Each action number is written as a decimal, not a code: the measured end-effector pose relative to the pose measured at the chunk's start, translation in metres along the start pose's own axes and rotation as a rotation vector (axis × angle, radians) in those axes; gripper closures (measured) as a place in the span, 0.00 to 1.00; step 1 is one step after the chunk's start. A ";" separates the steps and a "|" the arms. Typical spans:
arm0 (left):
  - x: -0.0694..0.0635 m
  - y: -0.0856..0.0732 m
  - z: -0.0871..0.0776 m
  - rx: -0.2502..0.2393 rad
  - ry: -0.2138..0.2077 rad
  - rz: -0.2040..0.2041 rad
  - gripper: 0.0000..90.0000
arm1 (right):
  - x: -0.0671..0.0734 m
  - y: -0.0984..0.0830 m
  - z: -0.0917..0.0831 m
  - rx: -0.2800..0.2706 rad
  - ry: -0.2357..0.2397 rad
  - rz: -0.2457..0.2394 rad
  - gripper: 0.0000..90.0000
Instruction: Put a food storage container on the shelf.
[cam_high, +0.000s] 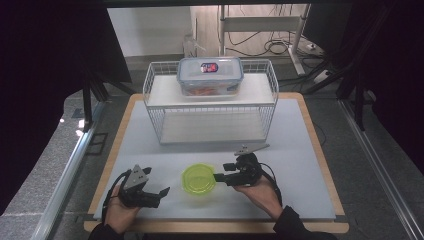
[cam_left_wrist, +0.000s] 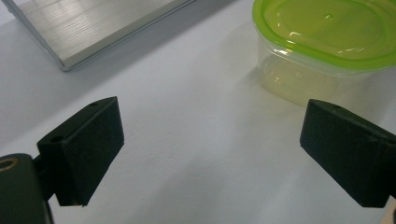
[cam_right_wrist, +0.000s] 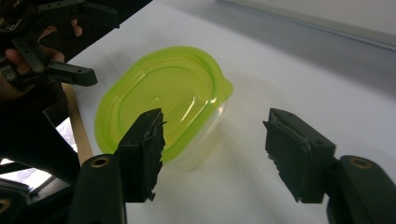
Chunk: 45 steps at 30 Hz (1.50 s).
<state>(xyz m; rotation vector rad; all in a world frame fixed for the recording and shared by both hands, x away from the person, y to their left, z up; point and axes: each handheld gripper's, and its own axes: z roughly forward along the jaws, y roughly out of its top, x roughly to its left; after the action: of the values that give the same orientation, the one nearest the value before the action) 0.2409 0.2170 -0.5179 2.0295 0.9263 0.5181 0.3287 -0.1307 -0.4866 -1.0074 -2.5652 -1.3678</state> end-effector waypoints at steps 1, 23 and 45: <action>-0.001 0.000 0.000 -0.002 0.000 0.008 0.07 | 0.000 0.001 0.002 0.007 0.005 0.009 0.45; -0.008 0.001 0.003 0.028 0.013 0.088 0.06 | -0.018 0.005 0.026 0.072 0.204 0.214 0.89; -0.008 0.001 0.005 0.043 0.015 0.100 0.06 | -0.012 0.014 0.006 0.010 0.188 0.181 0.92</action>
<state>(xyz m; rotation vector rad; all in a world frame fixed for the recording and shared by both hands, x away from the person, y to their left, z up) 0.2391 0.2076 -0.5205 2.1219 0.8550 0.5729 0.3476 -0.1265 -0.4841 -1.0270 -2.2837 -1.3320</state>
